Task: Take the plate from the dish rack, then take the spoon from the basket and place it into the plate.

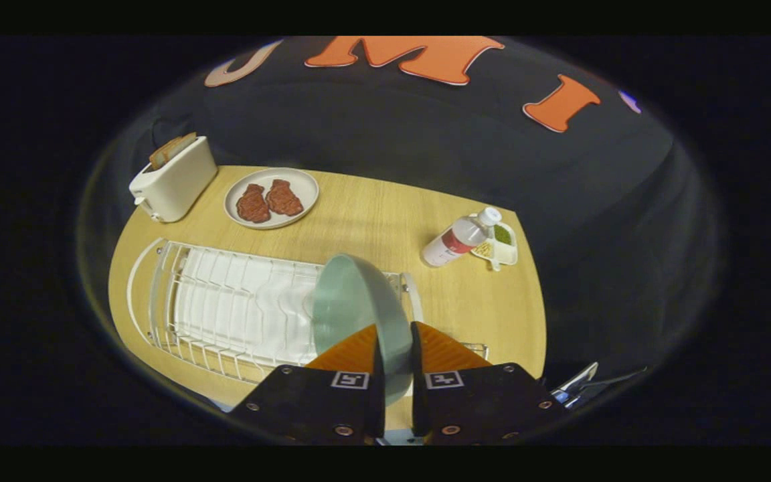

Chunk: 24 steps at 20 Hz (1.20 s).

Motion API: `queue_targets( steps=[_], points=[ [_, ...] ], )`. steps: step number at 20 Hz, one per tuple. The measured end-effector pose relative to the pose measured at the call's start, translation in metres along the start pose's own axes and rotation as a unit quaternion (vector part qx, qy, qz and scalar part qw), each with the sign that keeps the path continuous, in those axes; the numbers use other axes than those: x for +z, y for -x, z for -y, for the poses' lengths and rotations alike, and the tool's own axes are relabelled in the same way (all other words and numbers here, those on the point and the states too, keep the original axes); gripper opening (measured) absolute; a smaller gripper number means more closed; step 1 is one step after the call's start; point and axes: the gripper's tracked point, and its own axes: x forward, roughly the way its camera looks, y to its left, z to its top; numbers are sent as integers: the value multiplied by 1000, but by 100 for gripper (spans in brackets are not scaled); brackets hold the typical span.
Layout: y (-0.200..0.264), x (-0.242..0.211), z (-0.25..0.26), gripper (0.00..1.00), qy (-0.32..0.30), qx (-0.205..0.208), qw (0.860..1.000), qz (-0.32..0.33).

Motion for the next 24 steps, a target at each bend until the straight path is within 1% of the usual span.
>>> queue_targets(
  steps=[2,5,8,10,14,20,24],
  points=[
    [10,4,-1,16,-14,7,1000,2],
    [24,5,11,16,-27,6,999,17],
    [44,-1,17,16,-55,26,998,23],
    [58,-8,29,16,-67,30,997,33],
    [79,-33,35,16,-89,60,994,32],
    [96,-82,33,16,-125,105,986,25],
    [99,-126,34,16,-133,115,984,12]
  ],
)
